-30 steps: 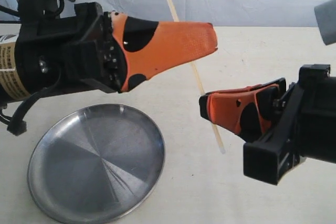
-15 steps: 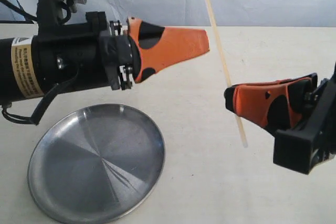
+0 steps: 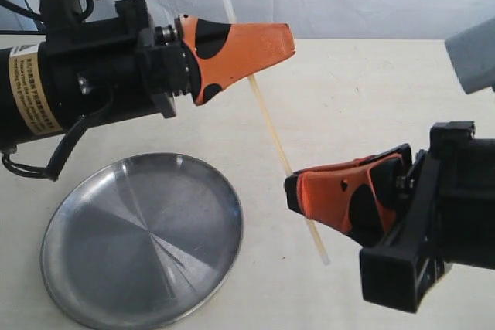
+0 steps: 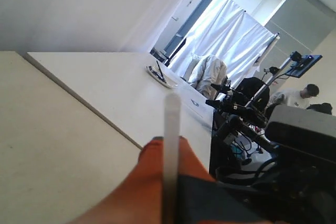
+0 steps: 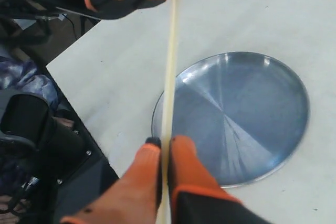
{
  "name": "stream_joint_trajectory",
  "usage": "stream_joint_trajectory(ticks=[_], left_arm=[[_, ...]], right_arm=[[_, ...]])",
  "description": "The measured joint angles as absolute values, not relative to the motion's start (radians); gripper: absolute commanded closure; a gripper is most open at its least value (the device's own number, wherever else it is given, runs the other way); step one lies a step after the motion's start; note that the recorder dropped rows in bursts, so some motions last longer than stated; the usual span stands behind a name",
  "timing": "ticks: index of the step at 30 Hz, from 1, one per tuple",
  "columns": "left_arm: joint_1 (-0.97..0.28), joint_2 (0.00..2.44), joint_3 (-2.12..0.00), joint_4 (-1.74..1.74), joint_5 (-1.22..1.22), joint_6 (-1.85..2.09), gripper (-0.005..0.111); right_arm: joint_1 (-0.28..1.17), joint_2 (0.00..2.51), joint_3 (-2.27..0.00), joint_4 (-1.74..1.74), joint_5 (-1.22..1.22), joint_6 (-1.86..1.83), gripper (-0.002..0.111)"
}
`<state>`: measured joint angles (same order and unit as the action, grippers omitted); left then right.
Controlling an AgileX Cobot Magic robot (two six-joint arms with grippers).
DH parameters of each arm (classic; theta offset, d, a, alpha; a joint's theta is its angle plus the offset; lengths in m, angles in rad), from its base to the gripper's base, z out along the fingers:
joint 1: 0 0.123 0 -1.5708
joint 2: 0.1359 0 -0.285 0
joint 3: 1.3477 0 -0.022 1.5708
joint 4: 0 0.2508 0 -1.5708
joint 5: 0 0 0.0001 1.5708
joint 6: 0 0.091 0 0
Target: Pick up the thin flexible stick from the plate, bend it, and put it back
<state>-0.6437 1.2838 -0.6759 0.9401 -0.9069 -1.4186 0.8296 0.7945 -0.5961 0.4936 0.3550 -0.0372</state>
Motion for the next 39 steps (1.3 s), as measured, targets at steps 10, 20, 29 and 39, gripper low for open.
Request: stream_joint_trajectory(ticks=[10,20,29,39], left_arm=[[-0.645,1.284,-0.678,0.971,-0.929,-1.409,0.106],[-0.648,1.285,-0.676,0.985,-0.987,-1.405,0.106],[-0.648,1.291,-0.676,0.969,-1.006,-1.488,0.106],[-0.648,1.302,-0.674,0.890,-1.078,-1.502,0.106]], right_arm=[[0.830,0.825,-0.598,0.497,0.229,-0.043,0.063],[0.830,0.953,-0.602,0.555,0.201,-0.044,0.089],[0.831,1.016,-0.604,0.516,0.163,-0.061,0.108],[0.833,1.060,-0.616,0.456,0.078,-0.067,0.108]])
